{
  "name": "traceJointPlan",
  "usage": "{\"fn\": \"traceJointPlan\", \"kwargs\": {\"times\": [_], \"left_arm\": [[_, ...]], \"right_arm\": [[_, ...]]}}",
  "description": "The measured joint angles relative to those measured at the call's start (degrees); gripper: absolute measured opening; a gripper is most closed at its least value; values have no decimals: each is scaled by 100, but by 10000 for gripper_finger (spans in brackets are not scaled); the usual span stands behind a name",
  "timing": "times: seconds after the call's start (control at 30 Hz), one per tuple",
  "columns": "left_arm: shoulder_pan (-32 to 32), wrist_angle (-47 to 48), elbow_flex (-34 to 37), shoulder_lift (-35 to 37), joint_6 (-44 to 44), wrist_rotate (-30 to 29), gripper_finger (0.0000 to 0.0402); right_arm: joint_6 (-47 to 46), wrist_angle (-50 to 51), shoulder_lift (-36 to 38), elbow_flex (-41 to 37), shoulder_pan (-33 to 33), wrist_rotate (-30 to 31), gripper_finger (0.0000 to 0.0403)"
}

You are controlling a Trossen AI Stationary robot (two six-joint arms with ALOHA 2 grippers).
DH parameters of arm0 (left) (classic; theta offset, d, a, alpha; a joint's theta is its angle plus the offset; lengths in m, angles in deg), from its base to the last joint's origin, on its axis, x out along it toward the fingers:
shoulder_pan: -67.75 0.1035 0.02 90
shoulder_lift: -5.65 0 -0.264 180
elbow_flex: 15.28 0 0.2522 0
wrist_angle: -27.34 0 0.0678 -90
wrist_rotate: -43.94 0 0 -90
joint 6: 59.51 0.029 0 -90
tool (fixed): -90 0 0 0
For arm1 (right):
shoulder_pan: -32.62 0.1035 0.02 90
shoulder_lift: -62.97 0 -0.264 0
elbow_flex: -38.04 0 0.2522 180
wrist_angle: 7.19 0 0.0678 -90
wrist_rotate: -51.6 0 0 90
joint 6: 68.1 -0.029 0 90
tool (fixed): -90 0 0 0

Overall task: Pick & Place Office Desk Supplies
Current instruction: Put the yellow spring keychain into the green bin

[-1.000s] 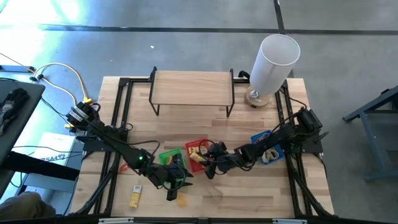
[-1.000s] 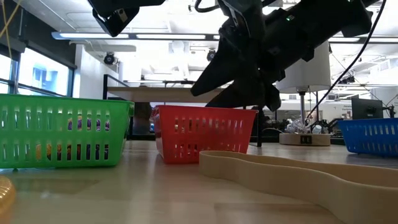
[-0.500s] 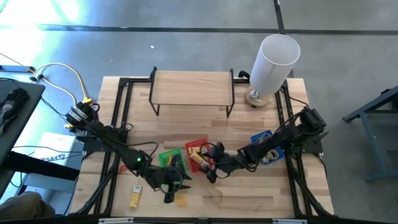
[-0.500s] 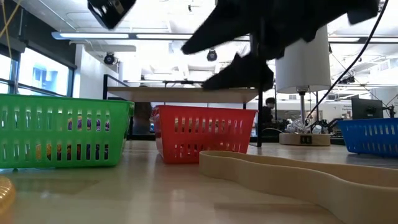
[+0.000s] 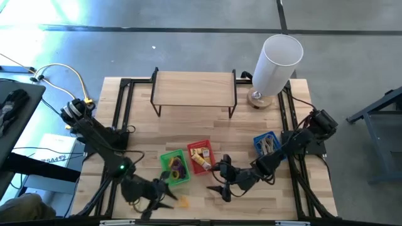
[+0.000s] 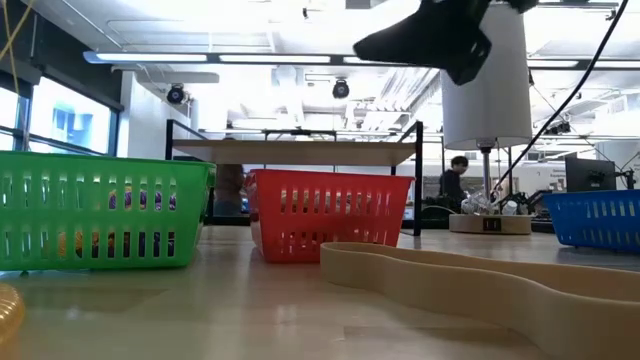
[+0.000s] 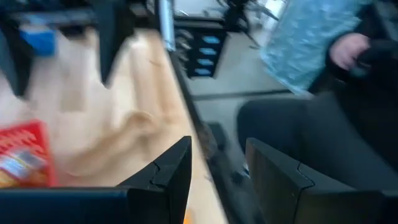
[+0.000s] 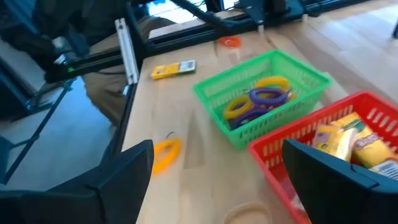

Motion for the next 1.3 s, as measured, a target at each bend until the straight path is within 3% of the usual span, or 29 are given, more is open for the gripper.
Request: {"fn": "traceJointPlan", "kwargs": {"times": [0.23, 0.53, 0.67, 0.77, 0.83, 1.03, 1.17, 1.3], "left_arm": [[-450, 81, 0, -57, -406, 632, 147], [-658, -11, 0, -541, -60, 556, 147], [-582, -545, 4, -997, 513, 556, 147], [-498, -1320, -8, -1166, 587, 559, 147], [-409, -1349, -118, -1167, 587, 557, 147], [-253, -223, -919, -1265, 622, 538, 147], [-214, 754, -1558, -1734, 577, 494, 147], [-143, 1243, -1996, -2176, 568, 980, 147]], "right_arm": [[81, -141, 0, -2, 239, 14, 343], [492, -193, 0, -2, 405, -28, 342], [494, -191, 0, -2, 457, -39, 342], [525, -191, 0, -2, 490, -36, 342], [626, -191, 0, -2, 527, -30, 342], [821, -201, 0, -2, 657, -35, 342], [944, -316, -2, -4, 731, -29, 342], [942, -354, -2, -4, 760, -33, 342]]}}
